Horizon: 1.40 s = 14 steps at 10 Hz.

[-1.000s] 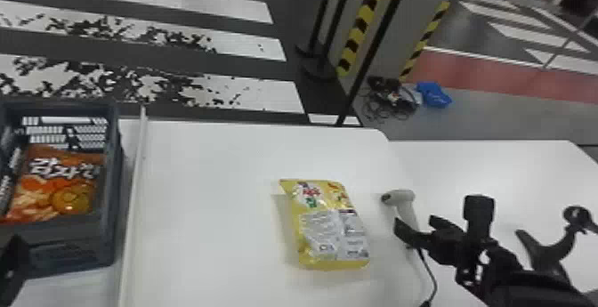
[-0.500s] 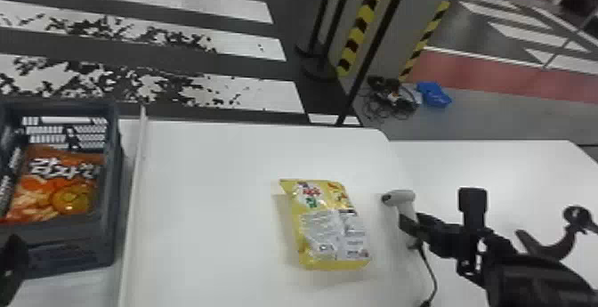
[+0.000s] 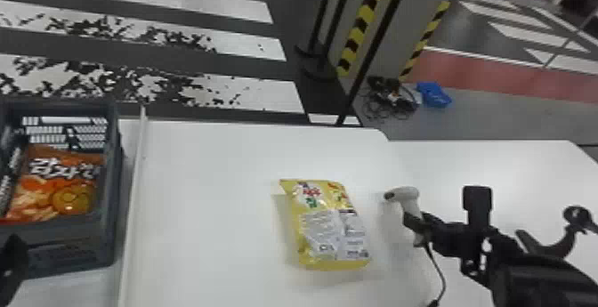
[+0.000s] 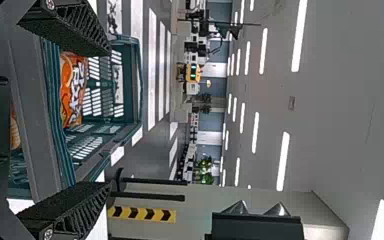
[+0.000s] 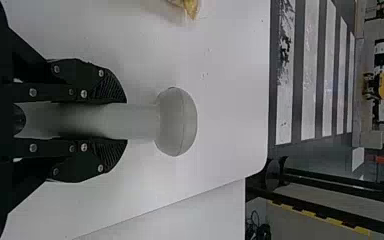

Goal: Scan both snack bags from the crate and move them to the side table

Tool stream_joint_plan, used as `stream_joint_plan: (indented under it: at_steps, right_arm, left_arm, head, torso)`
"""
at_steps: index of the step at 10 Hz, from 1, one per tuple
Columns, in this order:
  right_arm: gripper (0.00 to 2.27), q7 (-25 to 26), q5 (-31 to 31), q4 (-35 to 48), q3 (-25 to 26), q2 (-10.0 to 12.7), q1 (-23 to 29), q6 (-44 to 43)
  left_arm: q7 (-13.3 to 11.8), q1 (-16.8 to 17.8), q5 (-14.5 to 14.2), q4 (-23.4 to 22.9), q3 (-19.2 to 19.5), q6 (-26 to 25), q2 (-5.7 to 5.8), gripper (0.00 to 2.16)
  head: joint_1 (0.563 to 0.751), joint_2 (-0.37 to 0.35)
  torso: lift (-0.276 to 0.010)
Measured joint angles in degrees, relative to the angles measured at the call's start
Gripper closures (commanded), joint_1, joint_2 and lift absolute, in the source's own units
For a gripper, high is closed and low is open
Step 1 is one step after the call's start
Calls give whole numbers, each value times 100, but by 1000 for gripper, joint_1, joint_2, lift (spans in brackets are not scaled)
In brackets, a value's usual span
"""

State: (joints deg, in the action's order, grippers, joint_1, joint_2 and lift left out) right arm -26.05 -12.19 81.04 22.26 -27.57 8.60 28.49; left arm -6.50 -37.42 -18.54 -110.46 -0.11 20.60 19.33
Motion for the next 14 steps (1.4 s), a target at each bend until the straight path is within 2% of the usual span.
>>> stream_joint_plan:
  at_steps: [2,5,8,14]
  right_arm:
    - [2172,81,-1,919,306,165,395,611]
    - [2192,231,66,2631,744,624,1219,1632]
    - [2219,341,134,3959,927,1004,1768,2819]
    - [2223,560,130,5751,806,1372,2276,4725]
  left_arm:
    - [0,-9,0,0,-6,0,0,73]
    - [-3,-19,0,1,-15,51,0,73]
    - [-9,-20,0,28,-24,67,0,73]
    - [-9,-5,-13,92,-24,140,0,73]
  head:
    - [695,-350]
    - [695,-350]
    - [695,-350]
    - [695,-289]
  torso:
    - [-99]
    - [-99]
    - [-99]
    - [-99]
